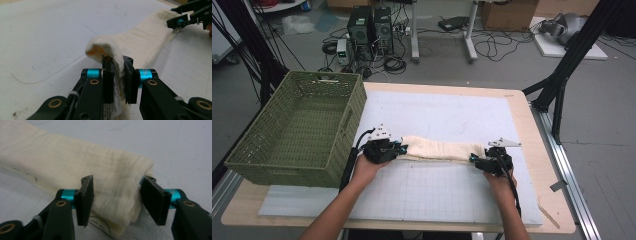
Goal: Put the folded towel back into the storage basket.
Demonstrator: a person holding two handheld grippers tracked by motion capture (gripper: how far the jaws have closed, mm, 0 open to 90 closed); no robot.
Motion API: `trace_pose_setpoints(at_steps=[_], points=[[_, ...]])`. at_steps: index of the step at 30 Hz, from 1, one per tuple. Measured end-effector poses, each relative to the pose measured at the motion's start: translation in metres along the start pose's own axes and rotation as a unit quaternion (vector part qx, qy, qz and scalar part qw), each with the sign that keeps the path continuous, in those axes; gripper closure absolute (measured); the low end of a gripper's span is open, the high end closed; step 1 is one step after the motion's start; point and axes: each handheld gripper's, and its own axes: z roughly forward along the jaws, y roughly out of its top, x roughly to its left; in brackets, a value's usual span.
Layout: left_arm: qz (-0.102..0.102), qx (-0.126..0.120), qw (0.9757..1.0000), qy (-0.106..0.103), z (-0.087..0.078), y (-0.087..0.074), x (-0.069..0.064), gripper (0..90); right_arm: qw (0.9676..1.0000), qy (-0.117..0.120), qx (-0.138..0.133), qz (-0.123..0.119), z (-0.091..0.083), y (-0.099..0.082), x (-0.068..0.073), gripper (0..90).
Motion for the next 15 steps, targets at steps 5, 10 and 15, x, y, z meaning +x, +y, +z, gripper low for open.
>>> trace_pose_setpoints(at_steps=[5, 10, 15], points=[[0.005, -0.001, 1.0, -0.001, -0.001, -0.003, -0.001, 80.4, 0.9998, 0.018, 0.001, 0.002, -0.001, -0.001, 0.0, 59.1], [0.01, -0.001, 0.9999, 0.001, -0.004, -0.007, -0.004, 80.7, 0.999, 0.042, -0.002, -0.019, -0.003, -0.001, 0.004, 77.0], [0.023, -0.01, 0.9997, 0.0, -0.013, -0.004, -0.008, 80.7, 0.9979, 0.046, -0.009, -0.045, -0.008, 0.0, 0.005, 78.8]])
